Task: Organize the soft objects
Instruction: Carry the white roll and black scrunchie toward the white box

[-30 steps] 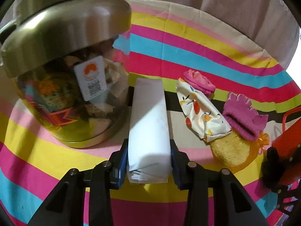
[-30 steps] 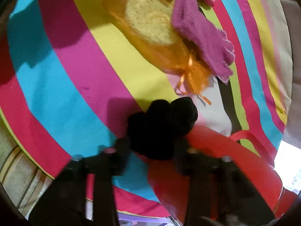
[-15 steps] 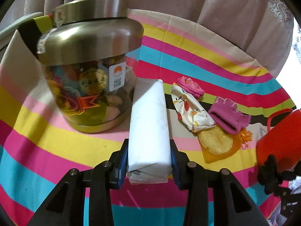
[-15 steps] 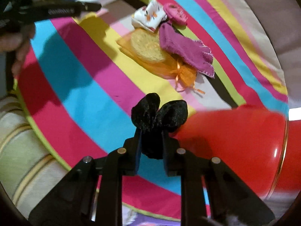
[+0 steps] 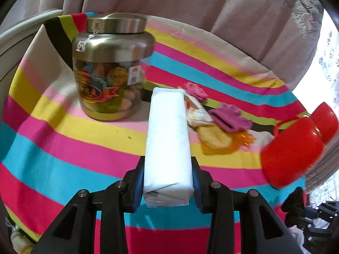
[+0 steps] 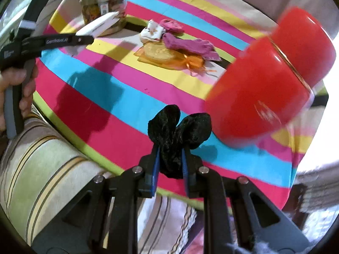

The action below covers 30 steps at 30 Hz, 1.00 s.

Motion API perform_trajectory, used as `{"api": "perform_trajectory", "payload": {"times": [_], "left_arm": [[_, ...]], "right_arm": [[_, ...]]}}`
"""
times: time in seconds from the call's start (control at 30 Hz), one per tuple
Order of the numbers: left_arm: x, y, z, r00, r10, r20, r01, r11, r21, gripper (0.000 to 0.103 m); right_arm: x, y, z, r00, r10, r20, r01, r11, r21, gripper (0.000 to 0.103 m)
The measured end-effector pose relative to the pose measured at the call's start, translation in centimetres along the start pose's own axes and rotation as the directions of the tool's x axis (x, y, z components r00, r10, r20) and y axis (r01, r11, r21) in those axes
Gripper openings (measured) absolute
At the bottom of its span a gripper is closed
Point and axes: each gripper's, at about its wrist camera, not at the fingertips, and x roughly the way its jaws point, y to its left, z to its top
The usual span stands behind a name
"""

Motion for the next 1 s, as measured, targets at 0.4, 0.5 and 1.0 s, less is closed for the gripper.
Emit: {"api": "perform_trajectory", "payload": {"times": [0.4,0.5,1.0], "left_arm": [[-4.7,-8.4,-5.1,0.984,-0.174,-0.032,0.177,0.977,0.117,0.040],[-5.4,-11.0,-6.1,0.974,-0.222,-0.053,0.228,0.960,0.163,0.040],[-7.2,-21.4,-11.4,0.880,-0.415,-0.231,0.467,0.845,0.261,0.040]], "right_arm": [[-3.4,-4.7,-6.8,0.997,-0.051,0.062,0.037,0.977,0.211,0.022],[-4.0,-5.6,-7.9,0.994,-0.092,0.066,0.072,0.966,0.250,0.022],[-7.2,-10.9,-12.5,0.953,-0.303,0.021,0.266,0.864,0.428,0.023]]}}
